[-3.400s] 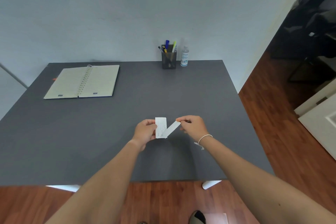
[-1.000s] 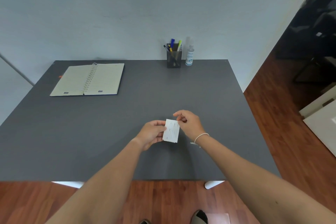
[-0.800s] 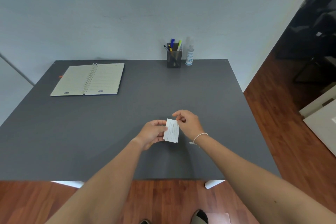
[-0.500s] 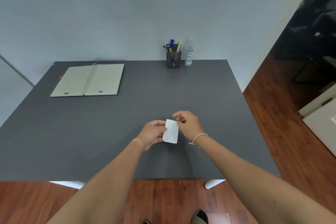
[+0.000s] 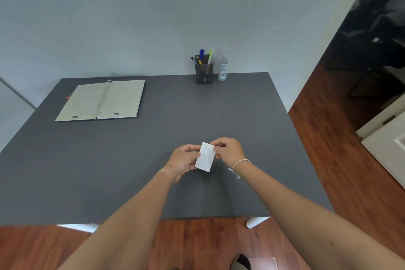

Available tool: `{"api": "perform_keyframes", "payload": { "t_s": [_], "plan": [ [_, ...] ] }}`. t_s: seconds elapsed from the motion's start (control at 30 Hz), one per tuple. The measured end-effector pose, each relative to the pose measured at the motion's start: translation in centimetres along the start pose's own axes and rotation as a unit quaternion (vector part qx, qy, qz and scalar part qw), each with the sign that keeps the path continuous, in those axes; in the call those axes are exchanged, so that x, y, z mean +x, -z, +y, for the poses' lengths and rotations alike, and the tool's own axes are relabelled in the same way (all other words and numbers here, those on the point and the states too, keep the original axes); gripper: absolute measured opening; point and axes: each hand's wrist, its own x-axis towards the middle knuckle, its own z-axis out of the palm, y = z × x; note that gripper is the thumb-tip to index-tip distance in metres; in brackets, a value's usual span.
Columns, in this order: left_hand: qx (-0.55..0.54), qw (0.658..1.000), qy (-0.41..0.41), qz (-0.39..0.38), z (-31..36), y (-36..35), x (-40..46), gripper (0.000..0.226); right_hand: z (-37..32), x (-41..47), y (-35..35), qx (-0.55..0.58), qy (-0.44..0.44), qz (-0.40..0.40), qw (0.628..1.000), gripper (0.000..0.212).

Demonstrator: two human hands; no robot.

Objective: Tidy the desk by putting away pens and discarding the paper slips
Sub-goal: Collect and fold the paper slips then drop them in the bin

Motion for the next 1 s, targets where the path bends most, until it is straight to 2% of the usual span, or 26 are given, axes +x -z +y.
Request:
{"api": "perform_keyframes", "payload": {
  "t_s": [0.3,0.73,1.0],
  "plan": [
    [-0.009,1.0,-0.002,0.011,0.8,-2.5,0.9,0.014,0.0,1.3,3.2,0.097,-0.018,0.073,0.992,0.022],
    [-0.041,0.994,-0.044,0.089,2.9,-8.2,2.8,0.02,1.3,2.3,8.9,0.111,-0.011,0.057,0.992,0.02],
    [-0.028,0.994,-0.056,0.085,4.1,-11.6,4.0,0.019,2.6,3.1,12.2,0.116,-0.014,0.061,0.991,0.014]
  ]
}}
